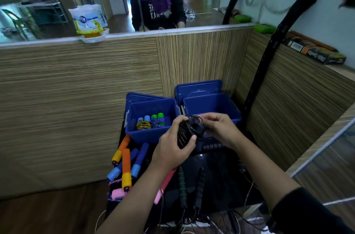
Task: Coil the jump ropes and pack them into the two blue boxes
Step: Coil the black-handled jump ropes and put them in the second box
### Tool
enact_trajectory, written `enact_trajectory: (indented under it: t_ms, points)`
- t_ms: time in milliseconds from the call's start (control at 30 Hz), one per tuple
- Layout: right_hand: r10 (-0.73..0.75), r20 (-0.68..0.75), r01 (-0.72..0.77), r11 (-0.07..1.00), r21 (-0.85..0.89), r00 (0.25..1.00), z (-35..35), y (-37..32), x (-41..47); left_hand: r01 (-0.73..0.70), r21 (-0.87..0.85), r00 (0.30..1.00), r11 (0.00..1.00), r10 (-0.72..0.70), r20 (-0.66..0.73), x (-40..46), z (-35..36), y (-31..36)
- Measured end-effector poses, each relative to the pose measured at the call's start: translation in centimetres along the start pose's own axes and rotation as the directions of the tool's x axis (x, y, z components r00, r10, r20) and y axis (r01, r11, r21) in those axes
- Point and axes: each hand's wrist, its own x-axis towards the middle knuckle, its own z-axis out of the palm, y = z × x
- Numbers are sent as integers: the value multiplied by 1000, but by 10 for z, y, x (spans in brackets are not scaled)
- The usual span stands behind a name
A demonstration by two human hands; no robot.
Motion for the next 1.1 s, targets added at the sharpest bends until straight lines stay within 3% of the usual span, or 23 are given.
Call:
enact_trajectory:
  t_ms: [200,367,500,667,733,833,967,1100]
  points:
    - [26,-98,-24,1000,20,995,11,4,3,59,-101,995,993,-66,-70,1,6,-6]
    - [217,78,-227,961,159,973,13,12,2,53,-99,990,994,-66,-128,6,6,-4]
    - [132,-89,-111,972,208,987,27,7,4,137,-133,961,982,-164,-221,14,13,-10]
    - [154,-73,-135,968,213,985,46,12,0,231,-210,934,950,-277,-226,23,20,-28]
    - [187,-51,-163,938,305,981,52,13,-1,232,-241,924,943,-291,-248,23,20,-30]
    - [194,-151,-125,917,378,969,65,21,-1,226,-271,907,936,-304,-291,26,18,-34]
    - [101,-304,-85,994,65,947,87,38,0,327,-411,853,851,-453,-259,35,15,-35]
    - [123,-172,-117,992,44,977,78,40,4,430,-565,806,704,-582,-112,37,12,-39]
